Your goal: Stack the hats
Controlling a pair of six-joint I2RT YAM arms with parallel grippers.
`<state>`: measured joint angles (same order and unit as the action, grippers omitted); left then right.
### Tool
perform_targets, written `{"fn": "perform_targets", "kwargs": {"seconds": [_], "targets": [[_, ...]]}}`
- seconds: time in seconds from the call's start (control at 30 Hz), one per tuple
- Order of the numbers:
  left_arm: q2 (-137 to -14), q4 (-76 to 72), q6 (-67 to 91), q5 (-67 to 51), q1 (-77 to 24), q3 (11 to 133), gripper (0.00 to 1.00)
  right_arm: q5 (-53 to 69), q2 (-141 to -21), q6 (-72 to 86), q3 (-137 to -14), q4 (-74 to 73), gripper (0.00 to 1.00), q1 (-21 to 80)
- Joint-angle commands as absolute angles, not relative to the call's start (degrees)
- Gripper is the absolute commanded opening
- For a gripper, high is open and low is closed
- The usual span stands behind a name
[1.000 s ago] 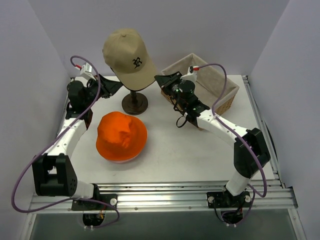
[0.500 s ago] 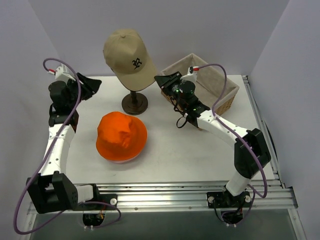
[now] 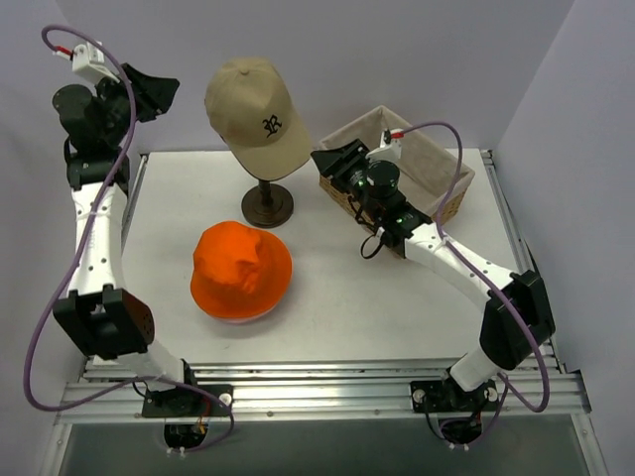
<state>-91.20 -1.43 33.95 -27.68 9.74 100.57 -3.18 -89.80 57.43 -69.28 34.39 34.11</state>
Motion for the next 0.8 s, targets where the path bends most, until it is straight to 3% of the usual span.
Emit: {"fn": "perform_targets", "kwargs": {"seconds": [0.0, 0.17, 0.3, 0.43, 0.77], "targets": [[-96.0, -2.9, 31.6, -33.1, 9.8, 106.7, 0.58, -2.2, -85.1, 49.1, -70.1, 32.8, 0.43, 33.4], [-100.5, -12.6, 33.3, -35.5, 9.8, 108.2, 0.59, -1.3, -85.3, 32.8, -77.5, 29.1, 0.49, 35.7], [-103.3, -16.3, 32.6, -36.3, 8.6, 109.8, 0.62, -0.6, -89.0, 22.1, -85.4, 26.8, 0.65, 37.9], [-107.6, -22.0, 34.6, -40.2, 7.6, 110.0, 0.63, 1.4, -95.1, 15.7, -94.8, 23.9, 0.71, 39.1], [-113.6, -23.1, 32.4, -42.0, 5.5, 112.2, 0.63, 2.7, -105.8, 6.9, -107.3, 20.0, 0.76, 40.9]]}}
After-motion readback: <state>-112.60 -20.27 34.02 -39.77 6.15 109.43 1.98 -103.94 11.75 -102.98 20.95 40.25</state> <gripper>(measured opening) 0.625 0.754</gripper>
